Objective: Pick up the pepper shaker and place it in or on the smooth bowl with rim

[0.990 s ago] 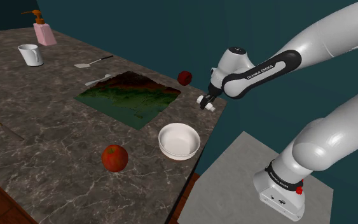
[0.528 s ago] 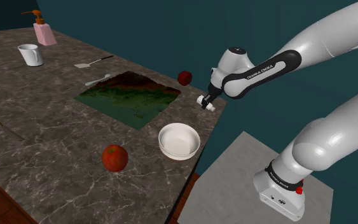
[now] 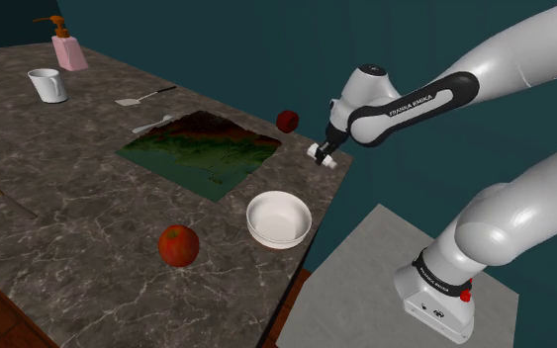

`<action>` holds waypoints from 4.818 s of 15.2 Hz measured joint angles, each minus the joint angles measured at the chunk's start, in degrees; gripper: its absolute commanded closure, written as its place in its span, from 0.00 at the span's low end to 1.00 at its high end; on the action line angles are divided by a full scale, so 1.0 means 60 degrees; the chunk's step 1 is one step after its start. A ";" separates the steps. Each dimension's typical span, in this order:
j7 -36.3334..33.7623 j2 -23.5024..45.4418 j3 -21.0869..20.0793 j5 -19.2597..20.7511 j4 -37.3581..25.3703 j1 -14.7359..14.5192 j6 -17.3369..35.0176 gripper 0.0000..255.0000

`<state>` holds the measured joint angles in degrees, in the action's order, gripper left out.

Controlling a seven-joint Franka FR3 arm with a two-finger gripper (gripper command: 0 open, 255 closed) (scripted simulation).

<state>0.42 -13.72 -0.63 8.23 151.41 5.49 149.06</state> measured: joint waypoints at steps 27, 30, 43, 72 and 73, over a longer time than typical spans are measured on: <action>0.0001 -0.2079 -0.0321 -0.0535 -0.1662 -0.0390 -0.3769 1.00; -0.0644 -0.2350 -0.0832 -0.0682 -0.1531 -0.0656 -0.3962 1.00; -0.3858 -0.2615 -0.3423 -0.1487 -0.1650 -0.1918 -0.4564 1.00; -0.6579 -0.0927 -0.5632 -0.1245 -0.1669 -0.2152 -0.3126 0.00; -0.6579 -0.0927 -0.5632 -0.1245 -0.1670 -0.2152 -0.3126 0.00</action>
<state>-39.06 -19.29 -34.42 0.76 141.39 -7.42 130.30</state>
